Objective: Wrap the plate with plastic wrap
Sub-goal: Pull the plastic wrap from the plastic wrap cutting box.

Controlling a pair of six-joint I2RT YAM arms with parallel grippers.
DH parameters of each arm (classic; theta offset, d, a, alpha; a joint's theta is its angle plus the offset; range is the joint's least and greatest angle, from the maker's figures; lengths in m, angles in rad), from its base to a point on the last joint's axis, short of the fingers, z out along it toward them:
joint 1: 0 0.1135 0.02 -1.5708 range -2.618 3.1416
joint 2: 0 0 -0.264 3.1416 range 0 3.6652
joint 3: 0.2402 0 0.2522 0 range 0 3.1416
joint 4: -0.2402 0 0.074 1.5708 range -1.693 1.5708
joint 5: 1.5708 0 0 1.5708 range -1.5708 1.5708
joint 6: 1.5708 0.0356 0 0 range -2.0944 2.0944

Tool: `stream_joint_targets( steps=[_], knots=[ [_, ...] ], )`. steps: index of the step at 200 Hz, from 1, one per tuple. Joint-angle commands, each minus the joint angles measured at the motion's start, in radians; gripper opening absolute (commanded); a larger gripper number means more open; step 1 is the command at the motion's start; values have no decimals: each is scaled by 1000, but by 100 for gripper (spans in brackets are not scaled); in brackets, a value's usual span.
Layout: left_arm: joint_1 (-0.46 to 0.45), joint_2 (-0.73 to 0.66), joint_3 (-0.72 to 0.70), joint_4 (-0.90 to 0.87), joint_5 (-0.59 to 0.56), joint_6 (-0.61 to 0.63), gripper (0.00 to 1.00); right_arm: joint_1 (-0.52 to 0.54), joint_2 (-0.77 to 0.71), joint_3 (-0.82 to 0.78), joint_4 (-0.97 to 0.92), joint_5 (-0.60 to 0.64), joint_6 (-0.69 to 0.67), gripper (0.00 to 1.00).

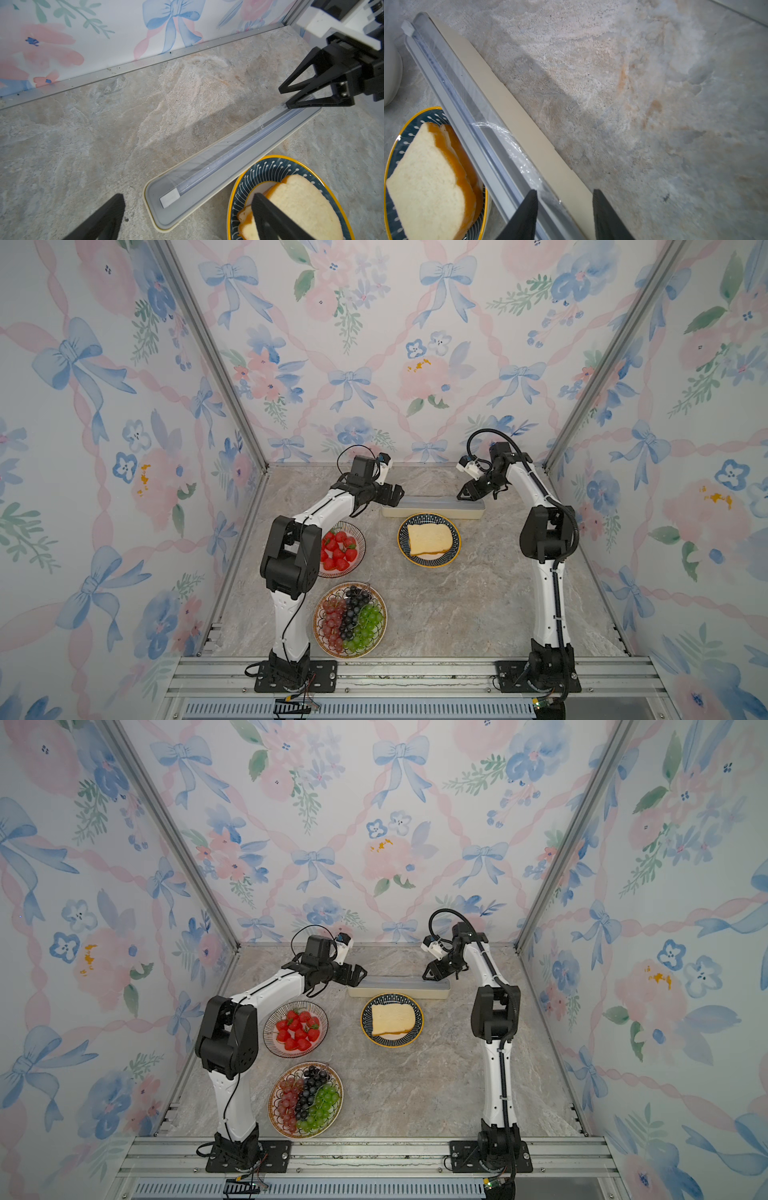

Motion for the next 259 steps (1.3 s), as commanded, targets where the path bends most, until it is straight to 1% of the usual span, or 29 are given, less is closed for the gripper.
stream_joint_targets(
  steps=[1,13,25,33,44,45,64,80,111,132,151,186,212,241,259],
  knots=[
    [-8,-12,4,7,4,27,98,20,39,28,-41,7,-17,40],
    [-9,-7,14,6,5,27,98,26,47,31,-48,7,-21,36],
    [-13,-2,24,6,7,30,98,30,52,33,-54,9,-31,29],
    [-14,2,32,7,10,34,98,33,52,34,-61,6,-37,19],
    [-17,10,44,6,13,43,98,32,47,34,-67,-3,-46,0],
    [-18,10,44,6,13,45,98,33,45,34,-67,-4,-47,0],
    [-27,27,71,7,20,66,98,29,11,26,-64,-15,-46,0],
    [-35,47,98,6,38,89,98,23,-47,-8,-22,-22,-27,0],
    [-57,96,155,7,69,154,98,15,-190,-168,145,-39,35,0],
    [-69,135,186,5,107,189,96,5,-243,-248,221,-52,68,0],
    [-82,167,214,6,145,214,93,3,-262,-277,241,-50,77,0],
    [-116,247,285,6,176,240,90,-1,-296,-317,290,-47,105,0],
    [-144,323,366,6,137,254,91,-2,-304,-329,299,-41,106,0],
    [-161,403,470,6,135,258,95,-2,-303,-328,291,-33,100,0],
    [-168,439,513,6,104,267,95,-1,-303,-330,286,-29,98,0]
  ],
)
